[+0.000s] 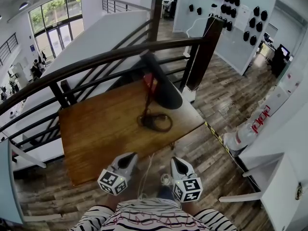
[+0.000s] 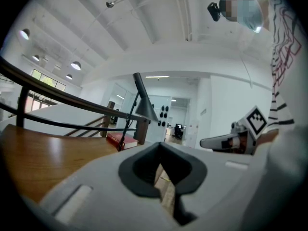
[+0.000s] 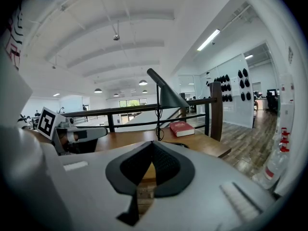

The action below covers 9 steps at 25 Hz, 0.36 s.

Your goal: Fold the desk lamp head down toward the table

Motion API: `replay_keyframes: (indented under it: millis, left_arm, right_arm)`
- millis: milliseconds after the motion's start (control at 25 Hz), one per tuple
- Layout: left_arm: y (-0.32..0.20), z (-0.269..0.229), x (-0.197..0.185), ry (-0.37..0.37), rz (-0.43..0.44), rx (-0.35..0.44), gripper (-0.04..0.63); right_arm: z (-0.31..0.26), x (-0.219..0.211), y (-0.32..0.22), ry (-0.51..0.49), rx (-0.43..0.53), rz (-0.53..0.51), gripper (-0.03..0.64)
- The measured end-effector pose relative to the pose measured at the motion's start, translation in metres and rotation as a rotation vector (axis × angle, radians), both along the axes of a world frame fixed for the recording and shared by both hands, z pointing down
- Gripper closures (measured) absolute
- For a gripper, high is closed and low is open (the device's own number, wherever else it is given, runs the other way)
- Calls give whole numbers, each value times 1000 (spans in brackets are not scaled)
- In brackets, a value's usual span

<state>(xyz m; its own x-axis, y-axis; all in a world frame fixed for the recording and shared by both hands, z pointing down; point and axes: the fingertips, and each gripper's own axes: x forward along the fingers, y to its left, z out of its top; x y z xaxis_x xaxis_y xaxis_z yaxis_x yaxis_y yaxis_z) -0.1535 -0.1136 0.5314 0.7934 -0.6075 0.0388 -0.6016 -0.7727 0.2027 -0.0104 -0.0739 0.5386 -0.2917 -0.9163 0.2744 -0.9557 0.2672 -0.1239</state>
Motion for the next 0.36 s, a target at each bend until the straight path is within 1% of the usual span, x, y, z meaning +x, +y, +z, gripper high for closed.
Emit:
replay_keyframes:
  millis: [360]
  left_arm:
    - [7,1,3,-6,-5,0,594]
  right_arm:
    - [-1,5,7,-7,7,-3,617]
